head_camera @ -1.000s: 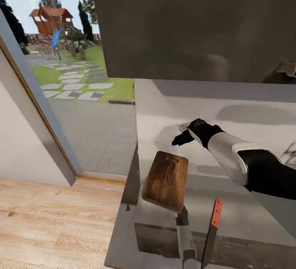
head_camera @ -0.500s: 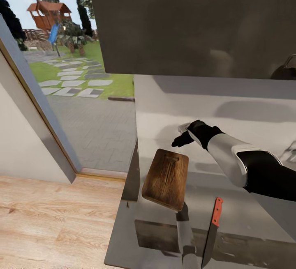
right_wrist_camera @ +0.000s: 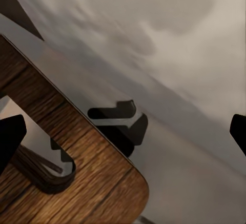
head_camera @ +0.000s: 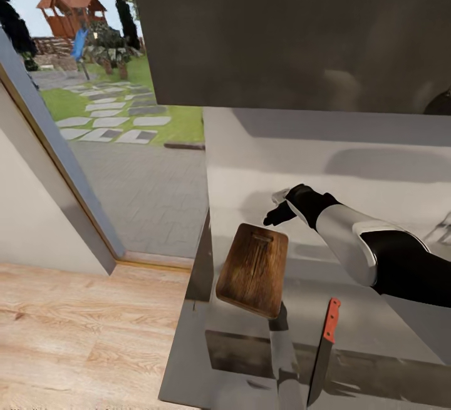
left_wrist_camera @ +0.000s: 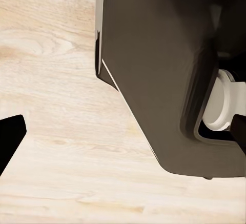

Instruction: In the kitchen, take the Vidalia onion out of the sink, dice it on the chopping board with the paring knife, put the diced onion into the bowl on the countertop, then place both the paring knife and the chopping board into the sink.

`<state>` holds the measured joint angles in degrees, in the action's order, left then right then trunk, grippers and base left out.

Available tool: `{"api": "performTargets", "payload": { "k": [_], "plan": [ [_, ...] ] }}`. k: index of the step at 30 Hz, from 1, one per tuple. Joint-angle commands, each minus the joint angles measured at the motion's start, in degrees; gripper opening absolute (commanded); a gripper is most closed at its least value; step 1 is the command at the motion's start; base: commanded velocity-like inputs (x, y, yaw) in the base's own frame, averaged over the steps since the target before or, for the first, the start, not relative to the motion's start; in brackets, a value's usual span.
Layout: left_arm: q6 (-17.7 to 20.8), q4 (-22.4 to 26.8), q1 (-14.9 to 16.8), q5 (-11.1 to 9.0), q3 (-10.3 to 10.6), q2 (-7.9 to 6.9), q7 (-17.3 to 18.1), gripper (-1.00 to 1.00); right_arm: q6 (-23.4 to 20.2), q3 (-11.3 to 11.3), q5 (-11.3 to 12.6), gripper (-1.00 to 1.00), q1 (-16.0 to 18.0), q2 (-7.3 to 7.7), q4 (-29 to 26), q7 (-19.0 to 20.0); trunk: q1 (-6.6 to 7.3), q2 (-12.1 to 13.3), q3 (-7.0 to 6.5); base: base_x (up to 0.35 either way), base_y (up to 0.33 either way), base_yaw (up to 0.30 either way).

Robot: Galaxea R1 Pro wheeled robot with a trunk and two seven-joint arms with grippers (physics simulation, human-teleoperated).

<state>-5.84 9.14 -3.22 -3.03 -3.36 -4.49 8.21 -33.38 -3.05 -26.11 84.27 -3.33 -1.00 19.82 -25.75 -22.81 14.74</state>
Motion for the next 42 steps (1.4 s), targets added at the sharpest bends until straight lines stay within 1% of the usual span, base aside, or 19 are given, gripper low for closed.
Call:
{"api": "performTargets", "payload": {
  "k": [1,23,42],
  "plan": [
    [0.0,0.1,0.0,-0.3,-0.3,0.00,0.4,1.00,-0.2,-0.3,-0.4,1.00,0.0,-0.01,-0.1,0.5,-0.03,-0.1,0.19,0.000,0.000,0.000],
    [0.0,0.1,0.0,-0.3,-0.3,0.00,0.4,1.00,-0.2,-0.3,-0.4,1.00,0.0,-0.42,-0.1,0.5,-0.03,-0.1,2.19,0.000,0.000,0.000],
    [0.0,0.1,0.0,-0.3,-0.3,0.00,0.4,1.00,-0.2,-0.3,-0.7,1.00,0.0,-0.38,-0.1,0.4,-0.03,-0.1,2.38,0.000,0.000,0.000]
  ]
}}
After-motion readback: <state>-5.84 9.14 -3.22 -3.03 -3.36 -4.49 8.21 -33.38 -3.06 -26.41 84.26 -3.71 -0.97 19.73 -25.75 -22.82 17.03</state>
